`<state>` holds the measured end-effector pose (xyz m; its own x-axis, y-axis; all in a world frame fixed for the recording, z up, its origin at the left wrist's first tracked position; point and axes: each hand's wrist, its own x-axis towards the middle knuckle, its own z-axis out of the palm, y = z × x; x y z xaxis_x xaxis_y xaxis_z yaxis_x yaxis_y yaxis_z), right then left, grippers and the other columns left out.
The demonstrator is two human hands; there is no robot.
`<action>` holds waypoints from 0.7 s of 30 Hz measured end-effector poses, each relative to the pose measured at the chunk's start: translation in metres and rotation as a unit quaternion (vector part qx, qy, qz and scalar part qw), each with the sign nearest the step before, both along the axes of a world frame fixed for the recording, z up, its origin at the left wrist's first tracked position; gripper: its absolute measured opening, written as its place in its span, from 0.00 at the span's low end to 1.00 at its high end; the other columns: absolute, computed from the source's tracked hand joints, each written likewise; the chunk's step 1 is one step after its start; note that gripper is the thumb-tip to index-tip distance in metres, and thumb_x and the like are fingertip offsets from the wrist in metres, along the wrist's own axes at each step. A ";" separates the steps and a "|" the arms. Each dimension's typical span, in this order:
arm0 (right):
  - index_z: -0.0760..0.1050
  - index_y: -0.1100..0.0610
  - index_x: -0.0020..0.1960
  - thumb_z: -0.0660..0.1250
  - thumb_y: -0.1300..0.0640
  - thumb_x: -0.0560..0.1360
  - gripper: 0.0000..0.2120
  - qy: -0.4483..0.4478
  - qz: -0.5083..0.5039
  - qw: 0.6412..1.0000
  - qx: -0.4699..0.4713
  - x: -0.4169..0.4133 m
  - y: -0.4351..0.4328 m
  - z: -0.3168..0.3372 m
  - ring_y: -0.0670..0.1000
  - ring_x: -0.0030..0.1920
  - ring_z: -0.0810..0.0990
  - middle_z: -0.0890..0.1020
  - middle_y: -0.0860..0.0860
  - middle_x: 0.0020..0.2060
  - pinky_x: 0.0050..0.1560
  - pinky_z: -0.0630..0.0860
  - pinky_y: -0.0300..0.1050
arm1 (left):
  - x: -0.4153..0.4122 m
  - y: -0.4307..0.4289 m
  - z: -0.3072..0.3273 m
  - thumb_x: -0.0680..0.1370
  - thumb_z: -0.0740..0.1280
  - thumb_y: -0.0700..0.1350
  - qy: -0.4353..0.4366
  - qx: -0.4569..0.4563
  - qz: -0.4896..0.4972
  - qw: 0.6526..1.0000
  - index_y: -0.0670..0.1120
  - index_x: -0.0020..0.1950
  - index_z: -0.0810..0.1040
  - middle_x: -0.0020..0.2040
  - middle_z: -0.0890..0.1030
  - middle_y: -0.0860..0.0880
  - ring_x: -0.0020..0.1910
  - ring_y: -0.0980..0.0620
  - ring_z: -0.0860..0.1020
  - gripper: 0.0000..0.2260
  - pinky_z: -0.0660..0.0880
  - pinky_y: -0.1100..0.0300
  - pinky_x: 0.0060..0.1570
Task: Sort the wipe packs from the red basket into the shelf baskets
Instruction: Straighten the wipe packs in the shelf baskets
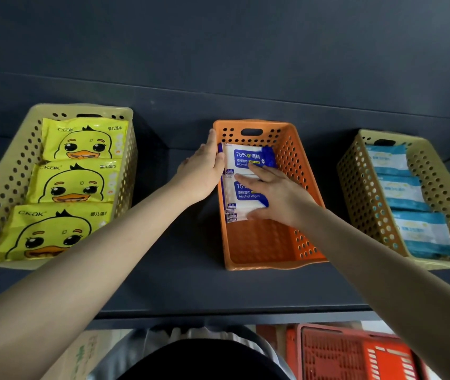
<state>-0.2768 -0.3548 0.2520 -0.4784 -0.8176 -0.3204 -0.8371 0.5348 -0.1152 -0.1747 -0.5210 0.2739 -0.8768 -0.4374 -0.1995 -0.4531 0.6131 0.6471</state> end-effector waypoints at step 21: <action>0.47 0.36 0.76 0.68 0.36 0.71 0.42 0.076 -0.005 0.997 0.006 0.008 -0.006 -0.003 0.55 0.77 0.53 0.51 0.45 0.78 0.72 0.59 0.56 | -0.003 -0.003 -0.001 0.84 0.48 0.52 -0.003 -0.019 -0.011 1.000 0.49 0.79 0.39 0.67 0.72 0.44 0.53 0.49 0.78 0.27 0.76 0.46 0.57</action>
